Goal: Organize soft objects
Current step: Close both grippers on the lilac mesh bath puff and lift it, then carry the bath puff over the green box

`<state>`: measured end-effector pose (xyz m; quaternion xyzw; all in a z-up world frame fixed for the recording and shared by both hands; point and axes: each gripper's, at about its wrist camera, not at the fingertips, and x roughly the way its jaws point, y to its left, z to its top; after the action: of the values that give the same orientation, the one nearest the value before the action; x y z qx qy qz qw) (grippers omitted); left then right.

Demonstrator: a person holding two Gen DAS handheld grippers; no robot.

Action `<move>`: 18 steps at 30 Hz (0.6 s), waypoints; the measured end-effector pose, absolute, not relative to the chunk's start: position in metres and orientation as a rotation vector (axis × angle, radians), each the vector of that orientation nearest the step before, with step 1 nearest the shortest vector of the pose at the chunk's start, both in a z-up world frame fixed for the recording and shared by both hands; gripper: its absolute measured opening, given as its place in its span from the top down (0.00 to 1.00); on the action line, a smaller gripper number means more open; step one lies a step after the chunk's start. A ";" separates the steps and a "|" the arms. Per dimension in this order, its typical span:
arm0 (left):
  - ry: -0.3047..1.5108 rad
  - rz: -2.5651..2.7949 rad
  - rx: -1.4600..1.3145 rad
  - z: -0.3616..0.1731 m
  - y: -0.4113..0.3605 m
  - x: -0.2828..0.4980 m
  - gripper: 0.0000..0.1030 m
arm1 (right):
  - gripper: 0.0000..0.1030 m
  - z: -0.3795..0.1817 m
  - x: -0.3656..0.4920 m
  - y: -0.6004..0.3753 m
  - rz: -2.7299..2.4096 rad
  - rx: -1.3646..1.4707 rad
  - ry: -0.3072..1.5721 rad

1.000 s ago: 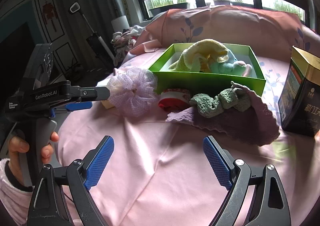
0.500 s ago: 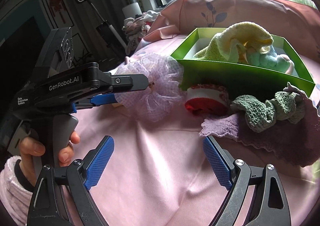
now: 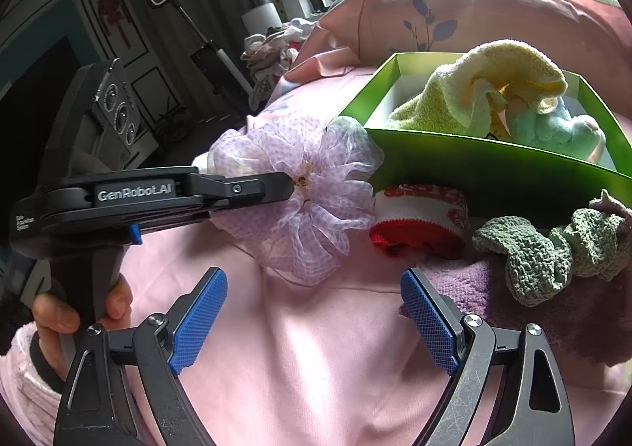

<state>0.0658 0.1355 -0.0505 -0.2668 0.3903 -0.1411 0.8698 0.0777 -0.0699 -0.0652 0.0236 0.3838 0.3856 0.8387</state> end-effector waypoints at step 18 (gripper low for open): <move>0.915 -0.420 -0.452 -0.033 0.094 0.013 0.91 | 0.81 -0.075 0.052 -0.075 0.893 0.002 0.847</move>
<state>0.0131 0.0935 -0.0329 -0.2148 0.4344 -0.1996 0.8516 0.0519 -0.0749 -0.0754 0.0008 0.3974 0.4189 0.8164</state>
